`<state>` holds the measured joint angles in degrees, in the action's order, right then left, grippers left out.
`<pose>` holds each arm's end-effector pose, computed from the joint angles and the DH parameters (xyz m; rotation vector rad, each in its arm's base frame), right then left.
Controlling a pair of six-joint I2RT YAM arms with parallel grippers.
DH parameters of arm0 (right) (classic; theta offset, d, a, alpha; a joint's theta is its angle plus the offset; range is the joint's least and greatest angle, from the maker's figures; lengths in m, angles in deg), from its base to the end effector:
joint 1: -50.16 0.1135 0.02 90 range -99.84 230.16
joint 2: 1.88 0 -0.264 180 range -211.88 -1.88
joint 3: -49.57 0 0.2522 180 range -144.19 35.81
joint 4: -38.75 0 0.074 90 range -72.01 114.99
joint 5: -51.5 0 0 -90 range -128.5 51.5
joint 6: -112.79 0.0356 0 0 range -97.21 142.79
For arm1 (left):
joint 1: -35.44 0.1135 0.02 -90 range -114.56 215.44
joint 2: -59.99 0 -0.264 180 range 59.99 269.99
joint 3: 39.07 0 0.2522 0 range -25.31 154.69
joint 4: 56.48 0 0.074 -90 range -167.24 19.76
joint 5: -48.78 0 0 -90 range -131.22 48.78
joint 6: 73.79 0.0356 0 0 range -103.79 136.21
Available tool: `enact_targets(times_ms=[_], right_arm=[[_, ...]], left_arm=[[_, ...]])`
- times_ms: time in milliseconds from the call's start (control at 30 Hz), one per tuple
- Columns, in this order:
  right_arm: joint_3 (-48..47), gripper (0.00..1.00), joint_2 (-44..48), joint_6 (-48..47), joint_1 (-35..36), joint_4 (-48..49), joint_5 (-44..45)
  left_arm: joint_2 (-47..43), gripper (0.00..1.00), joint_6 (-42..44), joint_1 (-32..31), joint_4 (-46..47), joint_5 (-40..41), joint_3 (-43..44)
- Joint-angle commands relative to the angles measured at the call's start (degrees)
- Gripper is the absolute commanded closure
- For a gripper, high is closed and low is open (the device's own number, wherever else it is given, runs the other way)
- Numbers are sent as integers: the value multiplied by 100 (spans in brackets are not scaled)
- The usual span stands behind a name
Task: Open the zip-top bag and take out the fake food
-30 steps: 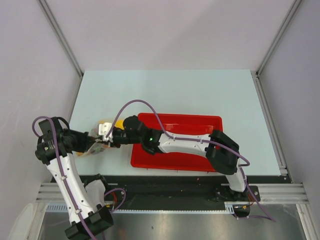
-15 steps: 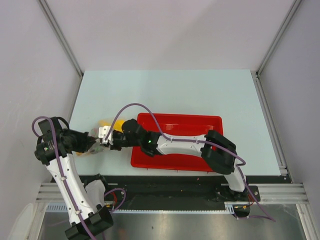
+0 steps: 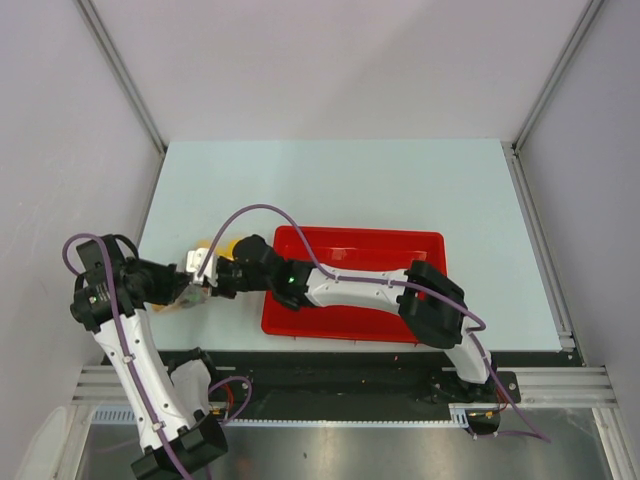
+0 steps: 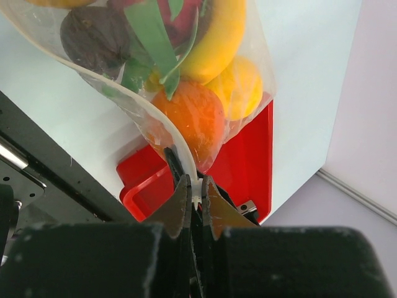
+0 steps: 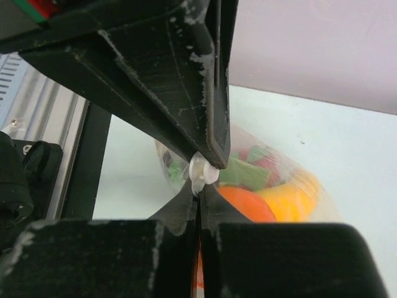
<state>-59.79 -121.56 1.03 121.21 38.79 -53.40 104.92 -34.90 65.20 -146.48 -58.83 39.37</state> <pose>0.1555 0.4811 0.2783 -1.4490 1.1064 0.8464 0.0947 0.0418 0.3492 -1.5773 2.0360 -0.5351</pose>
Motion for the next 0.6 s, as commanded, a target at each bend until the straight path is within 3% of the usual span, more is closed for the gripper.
enact_targets(times_ms=[0,167,567], right_arm=[[-521,100,-21,5,-12,27,364],[-549,100,225,-56,-21,-27,347],[374,100,1148,672,-372,992,470]], left_arm=[[-124,100,-101,-23,-48,-103,-227],[-169,100,-162,-23,119,98,-395],[139,100,-101,-14,576,943,-658]])
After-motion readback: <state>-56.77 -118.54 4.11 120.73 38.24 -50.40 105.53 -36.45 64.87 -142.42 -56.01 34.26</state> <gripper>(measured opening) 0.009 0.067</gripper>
